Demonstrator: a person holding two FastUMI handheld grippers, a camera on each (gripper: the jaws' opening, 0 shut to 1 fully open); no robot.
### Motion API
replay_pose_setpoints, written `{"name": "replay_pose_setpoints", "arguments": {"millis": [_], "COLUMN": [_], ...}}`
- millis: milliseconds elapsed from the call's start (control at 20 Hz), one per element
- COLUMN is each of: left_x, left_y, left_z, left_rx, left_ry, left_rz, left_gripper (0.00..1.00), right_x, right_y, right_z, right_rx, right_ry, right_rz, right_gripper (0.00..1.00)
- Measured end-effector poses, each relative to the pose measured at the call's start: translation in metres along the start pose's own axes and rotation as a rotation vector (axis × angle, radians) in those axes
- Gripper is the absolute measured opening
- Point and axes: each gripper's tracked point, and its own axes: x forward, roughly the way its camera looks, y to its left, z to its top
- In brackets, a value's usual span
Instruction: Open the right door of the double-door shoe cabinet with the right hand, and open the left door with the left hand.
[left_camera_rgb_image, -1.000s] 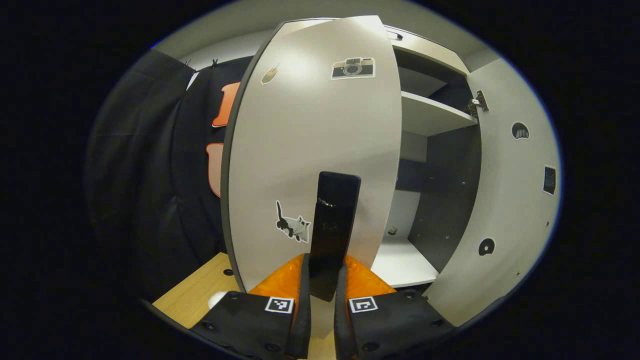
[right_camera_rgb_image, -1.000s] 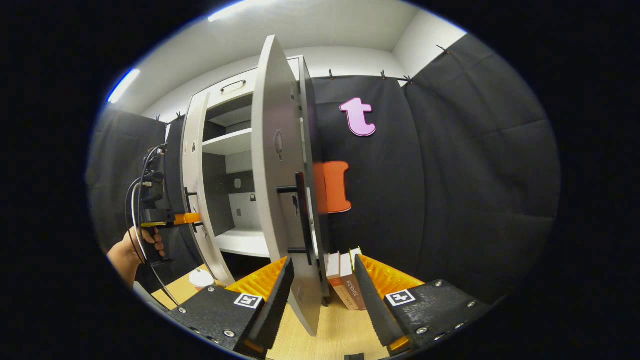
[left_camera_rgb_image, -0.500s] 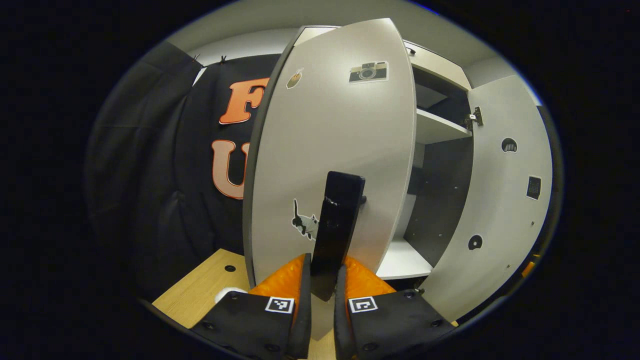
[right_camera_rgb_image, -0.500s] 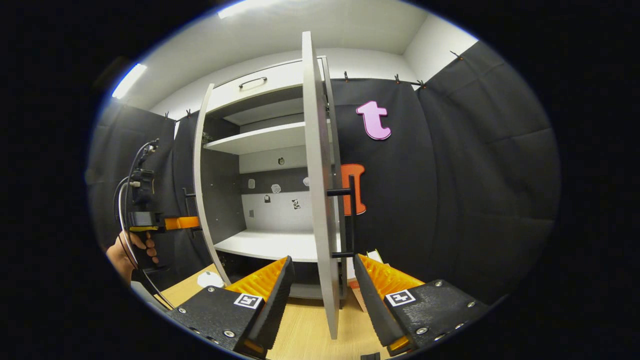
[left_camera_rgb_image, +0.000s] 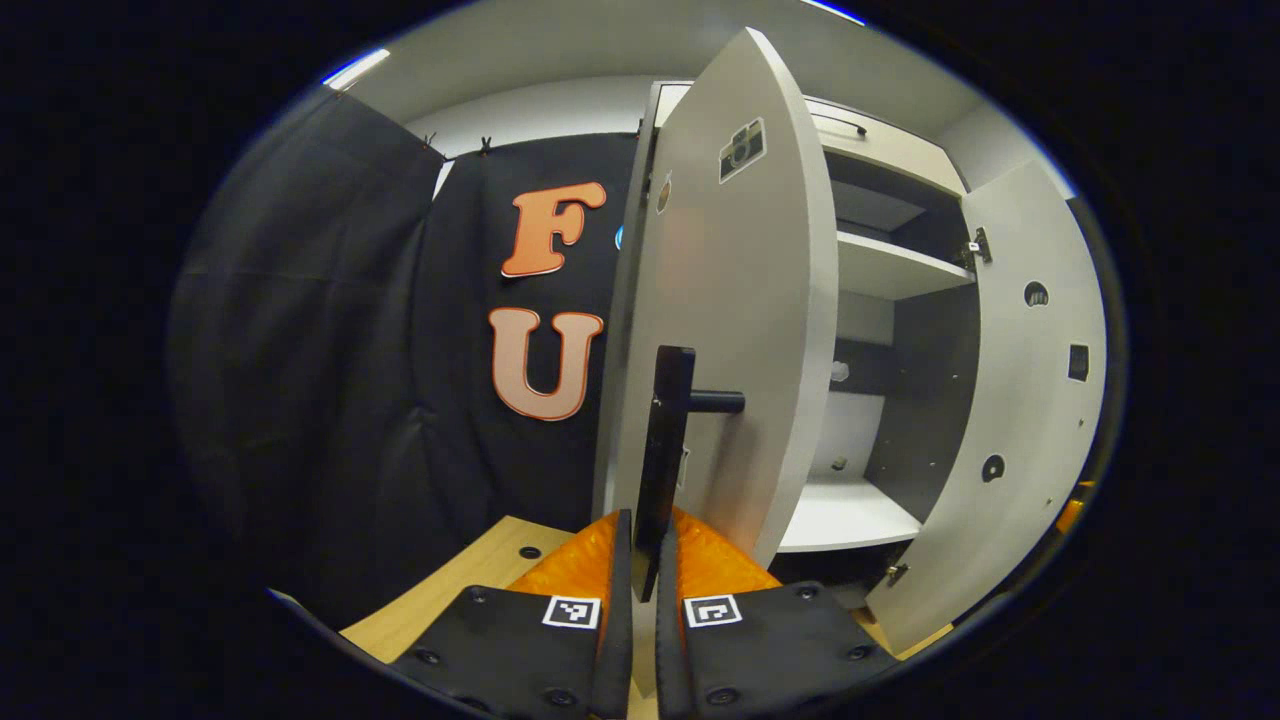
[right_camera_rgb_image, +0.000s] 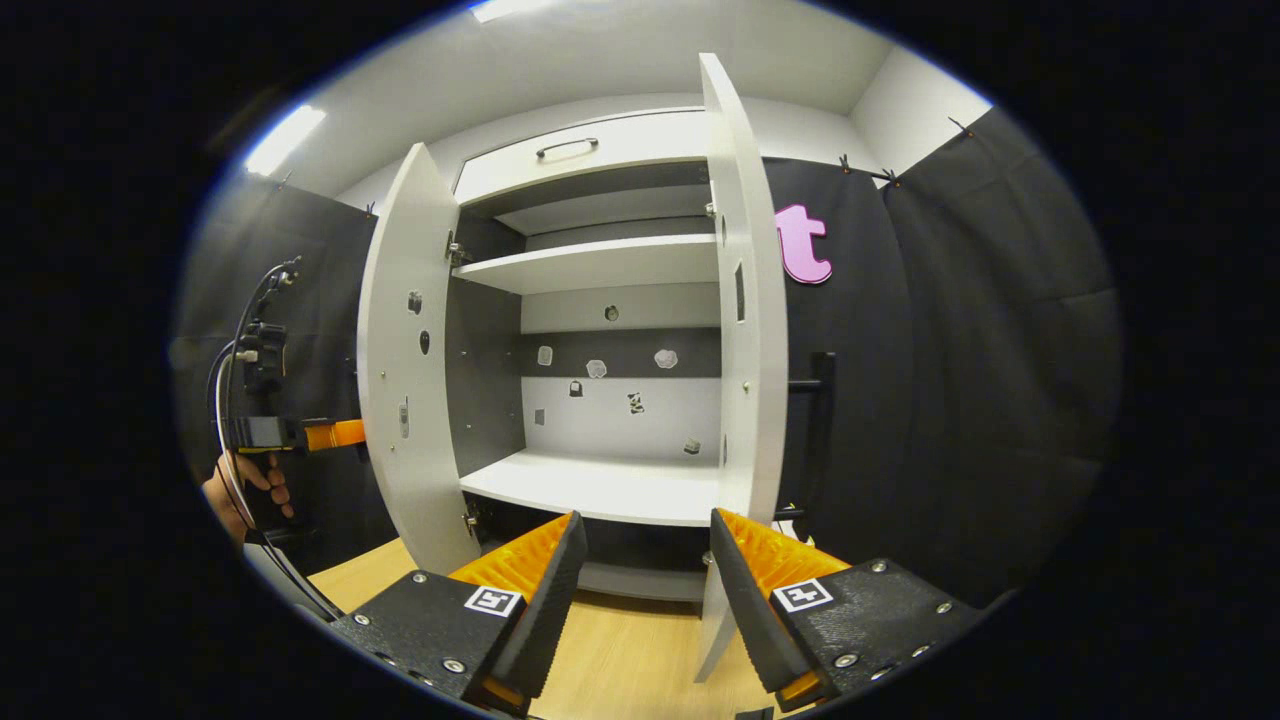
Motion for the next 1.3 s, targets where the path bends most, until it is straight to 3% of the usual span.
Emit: {"name": "replay_pose_setpoints", "arguments": {"millis": [100,150,200,350,500,650,750,950,1150,1300], "left_x": [-0.004,-0.006,-0.011,-0.019,-0.035,-0.051,-0.057,-0.067,-0.071,-0.077], "left_y": [0.027,0.039,0.053,0.079,0.069,0.065,0.044,0.007,-0.023,-0.043], "left_z": [-0.010,-0.004,0.001,0.001,-0.008,0.013,0.026,0.047,0.072,0.092], "left_rx": [0.005,0.016,0.059,0.120,0.065,0.111,0.112,0.088,0.052,0.071], "left_ry": [0.018,0.000,-0.014,-0.034,-0.033,-0.104,-0.142,-0.188,-0.215,-0.250], "left_rz": [0.068,0.109,0.154,0.267,0.224,0.206,0.152,0.023,-0.065,-0.110], "left_gripper": [0.11,0.11,0.13,0.07,0.08,0.09,0.20,0.71,0.75,0.87], "right_x": [0.002,0.001,0.001,-0.001,0.001,-0.003,-0.005,-0.010,-0.015,-0.018], "right_y": [0.008,0.014,0.018,0.028,0.037,0.043,0.046,0.048,0.042,0.037], "right_z": [0.004,0.002,0.002,0.010,0.012,0.016,0.021,0.049,0.080,0.097], "right_rx": [-0.001,-0.010,-0.024,-0.056,-0.077,-0.096,-0.109,-0.121,-0.146,-0.172], "right_ry": [-0.005,0.000,-0.001,-0.013,-0.013,-0.017,-0.029,-0.103,-0.176,-0.214], "right_rz": [0.008,0.013,0.010,0.016,0.023,0.022,0.014,-0.011,-0.057,-0.085], "right_gripper": [0.77,0.82,0.77,0.77,0.77,0.77,0.77,0.83,0.87,0.88]}}
